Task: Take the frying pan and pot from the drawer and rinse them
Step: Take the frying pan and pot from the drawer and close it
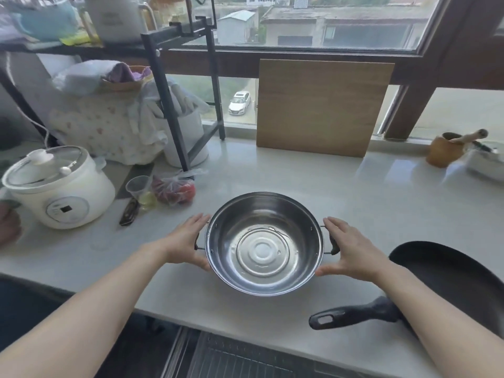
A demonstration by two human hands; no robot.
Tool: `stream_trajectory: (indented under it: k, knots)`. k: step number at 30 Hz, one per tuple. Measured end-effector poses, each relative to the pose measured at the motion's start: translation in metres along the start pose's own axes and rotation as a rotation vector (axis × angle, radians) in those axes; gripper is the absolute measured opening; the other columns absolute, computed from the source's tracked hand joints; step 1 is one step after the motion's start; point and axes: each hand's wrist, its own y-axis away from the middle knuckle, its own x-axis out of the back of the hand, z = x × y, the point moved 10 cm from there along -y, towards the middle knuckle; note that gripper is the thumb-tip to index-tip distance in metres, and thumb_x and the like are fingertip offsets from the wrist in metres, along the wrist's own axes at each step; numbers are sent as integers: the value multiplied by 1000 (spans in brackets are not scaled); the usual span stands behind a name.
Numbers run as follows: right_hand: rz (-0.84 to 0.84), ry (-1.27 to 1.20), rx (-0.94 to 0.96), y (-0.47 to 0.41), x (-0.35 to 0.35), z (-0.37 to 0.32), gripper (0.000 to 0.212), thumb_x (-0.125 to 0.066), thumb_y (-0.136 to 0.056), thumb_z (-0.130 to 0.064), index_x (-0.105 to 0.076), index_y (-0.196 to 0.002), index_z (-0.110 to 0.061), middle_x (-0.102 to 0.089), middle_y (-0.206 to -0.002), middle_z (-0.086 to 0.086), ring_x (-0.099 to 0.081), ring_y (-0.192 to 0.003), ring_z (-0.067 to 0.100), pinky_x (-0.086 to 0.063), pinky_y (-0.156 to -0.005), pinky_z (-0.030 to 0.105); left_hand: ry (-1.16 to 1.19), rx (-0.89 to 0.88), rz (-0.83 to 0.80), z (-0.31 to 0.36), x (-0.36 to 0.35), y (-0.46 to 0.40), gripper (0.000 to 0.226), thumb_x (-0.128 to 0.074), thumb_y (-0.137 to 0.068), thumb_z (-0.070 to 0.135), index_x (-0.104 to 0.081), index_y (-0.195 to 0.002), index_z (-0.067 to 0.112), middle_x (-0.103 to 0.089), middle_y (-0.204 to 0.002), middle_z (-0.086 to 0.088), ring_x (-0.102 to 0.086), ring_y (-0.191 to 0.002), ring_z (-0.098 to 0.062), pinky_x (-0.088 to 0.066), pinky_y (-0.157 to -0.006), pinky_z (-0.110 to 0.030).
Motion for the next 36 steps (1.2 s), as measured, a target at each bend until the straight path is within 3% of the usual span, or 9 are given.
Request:
stream_trajectory:
  k: [3, 6, 10, 14, 16, 22, 27, 31, 36]
  knots:
    - [163, -80, 15, 30, 13, -1, 113, -75, -58, -73, -27, -149, -25, -30, -150, -8, -28, -136, 11, -25, -116, 32, -45, -1, 152, -4, 1, 25, 141, -77, -43, 73, -2, -156, 31, -2, -163, 2, 3, -150, -14, -14, -122, -39]
    - [225, -64, -46, 69, 17, 4, 113, -74, -67, -64, -15, -155, -22, -18, -158, -8, -16, -144, 13, -17, -115, 26, -58, -1, 262, 1, -6, 69, 121, -79, -66, 60, -3, -156, 30, 0, -163, 3, -1, -150, -15, -17, -121, -40]
    - [362, -77, -214, 139, 22, 4, 107, -73, -73, -57, -19, -154, -14, -33, -148, 8, -28, -136, 24, -29, -110, 38, -61, 130, 388, 13, -25, 142, 108, -66, -79, 62, -6, -156, 16, -7, -163, -2, -6, -150, -20, -16, -121, -41]
    - [582, -205, -414, 248, 0, 5, 105, -68, -70, -61, -27, -150, -7, -45, -128, 17, -40, -120, 32, -40, -98, 46, 174, 265, 539, 16, -60, 225, 106, -67, -79, 61, -10, -155, 14, -15, -160, -7, -12, -147, -25, -21, -118, -45]
    - [620, -265, -510, 305, -34, 9, 105, -67, -71, -62, -25, -150, -7, -44, -129, 20, -40, -122, 35, -41, -98, 49, 269, 307, 587, 15, -88, 268, 108, -68, -78, 61, -8, -155, 16, -17, -160, -8, -15, -146, -28, -25, -115, -49]
    - [617, -250, -771, 457, -153, 19, 107, -82, -67, -46, -31, -146, 5, -46, -129, 33, -40, -123, 42, -36, -103, 53, 276, 417, 605, -11, -192, 386, 114, -77, -71, 55, -13, -155, 13, -25, -155, -14, -23, -142, -33, -29, -111, -51]
    - [622, -323, -959, 538, -238, 18, 118, -99, -42, -25, -41, -140, 7, -51, -116, 39, -52, -106, 52, -45, -88, 61, 333, 617, 593, -38, -266, 447, 124, -89, -60, 45, -18, -153, 6, -30, -151, -22, -30, -136, -43, -32, -107, -56]
    - [489, -366, -1076, 582, -281, 26, 125, -100, -38, -33, -39, -140, 8, -54, -108, 37, -54, -99, 52, -47, -81, 62, 379, 790, 517, -41, -314, 474, 128, -87, -59, 51, -15, -152, 2, -27, -151, -24, -26, -139, -40, -28, -111, -55]
    - [333, -282, -1165, 610, -286, 43, 129, -85, -52, -61, -26, -149, 0, -48, -128, 28, -49, -116, 44, -46, -89, 54, 350, 852, 422, -35, -341, 482, 131, -82, -61, 61, -10, -153, -1, -26, -153, -20, -24, -141, -37, -27, -112, -50]
